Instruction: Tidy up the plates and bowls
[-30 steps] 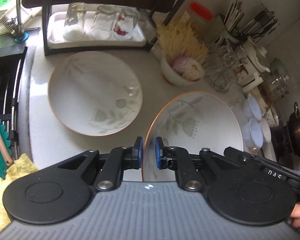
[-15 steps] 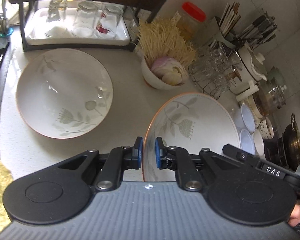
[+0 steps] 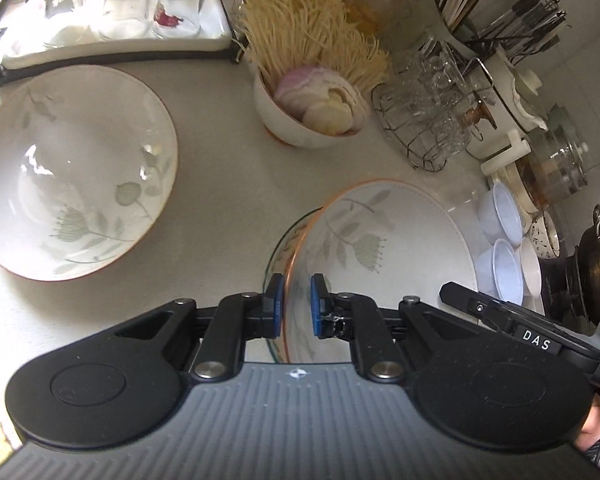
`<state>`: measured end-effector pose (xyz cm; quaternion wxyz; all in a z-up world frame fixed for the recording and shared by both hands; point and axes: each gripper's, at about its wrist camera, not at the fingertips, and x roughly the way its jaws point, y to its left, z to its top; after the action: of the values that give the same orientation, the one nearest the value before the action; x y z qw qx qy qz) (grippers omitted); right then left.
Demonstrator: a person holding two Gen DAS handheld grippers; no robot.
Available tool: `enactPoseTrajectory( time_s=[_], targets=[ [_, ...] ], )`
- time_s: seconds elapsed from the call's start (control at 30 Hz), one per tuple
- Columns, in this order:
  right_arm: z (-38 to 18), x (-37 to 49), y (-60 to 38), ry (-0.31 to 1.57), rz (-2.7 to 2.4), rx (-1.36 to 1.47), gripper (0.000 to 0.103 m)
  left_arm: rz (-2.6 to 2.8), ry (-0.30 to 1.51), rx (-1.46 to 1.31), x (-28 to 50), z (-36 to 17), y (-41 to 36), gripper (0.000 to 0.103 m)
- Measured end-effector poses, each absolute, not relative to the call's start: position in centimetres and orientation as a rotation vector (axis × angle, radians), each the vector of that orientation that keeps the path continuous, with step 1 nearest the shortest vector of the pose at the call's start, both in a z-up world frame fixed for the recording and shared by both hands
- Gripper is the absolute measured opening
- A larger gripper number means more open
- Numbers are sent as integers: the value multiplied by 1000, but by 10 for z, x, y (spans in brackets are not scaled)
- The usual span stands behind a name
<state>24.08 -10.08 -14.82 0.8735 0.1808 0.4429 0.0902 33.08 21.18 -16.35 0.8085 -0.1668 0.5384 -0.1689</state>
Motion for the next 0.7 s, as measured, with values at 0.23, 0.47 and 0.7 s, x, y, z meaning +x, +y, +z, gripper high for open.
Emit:
enactPoseTrajectory(
  time_s=[0.23,0.47,0.7],
  targets=[
    [-158,253,-111,950,162,327,18,-355,1181,-368,343,-181,194,14],
    [-166,259,-112,961,141,302,18,-352,1207,-319,353,-187,182,14],
    [-176,260,-111,995,129,315,19,-343,1240,-275,359,-194,174,14]
  ],
)
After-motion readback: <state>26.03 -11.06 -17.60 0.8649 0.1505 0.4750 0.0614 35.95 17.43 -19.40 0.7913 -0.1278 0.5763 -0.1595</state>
